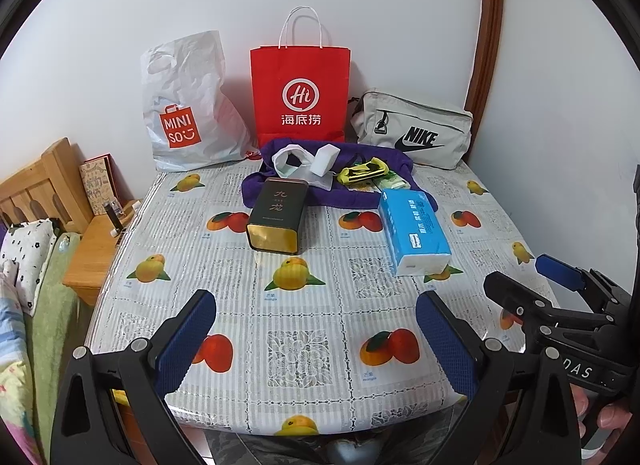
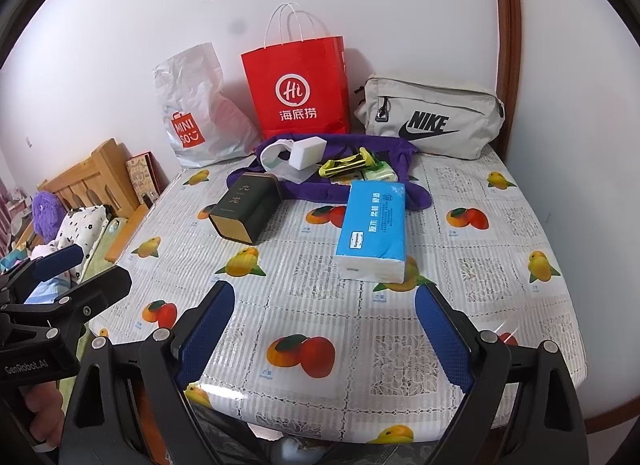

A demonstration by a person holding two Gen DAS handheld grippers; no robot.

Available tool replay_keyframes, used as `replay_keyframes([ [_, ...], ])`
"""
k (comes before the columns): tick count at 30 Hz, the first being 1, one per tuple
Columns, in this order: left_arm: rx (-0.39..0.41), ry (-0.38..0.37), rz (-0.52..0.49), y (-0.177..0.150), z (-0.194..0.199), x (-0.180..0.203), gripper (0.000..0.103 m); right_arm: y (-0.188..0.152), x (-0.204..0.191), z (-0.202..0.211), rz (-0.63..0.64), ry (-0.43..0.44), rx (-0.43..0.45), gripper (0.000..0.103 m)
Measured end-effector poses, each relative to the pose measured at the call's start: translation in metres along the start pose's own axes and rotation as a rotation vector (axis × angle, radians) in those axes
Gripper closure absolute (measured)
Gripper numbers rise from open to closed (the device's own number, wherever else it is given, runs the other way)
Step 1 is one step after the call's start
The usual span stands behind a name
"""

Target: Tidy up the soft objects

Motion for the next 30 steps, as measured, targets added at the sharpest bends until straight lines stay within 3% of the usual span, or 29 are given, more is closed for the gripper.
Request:
replay_keyframes([
  [30,0.0,-0.001,-0.002,0.0003,0.0004,-0.0017,0.002,-0.0003,-0.0024,0.0016,0.008,0.007,0.002,0.012],
])
Point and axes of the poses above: each gripper's, at about its wrist camera, not at the fingertips, and z roughly against the way its jaws point, x to its right, y to its top, the point moved 9 cm from there along -z, roughly the way its jaws point, and after that the axes turned 4 degrees about -x, right-handed, at the moved point
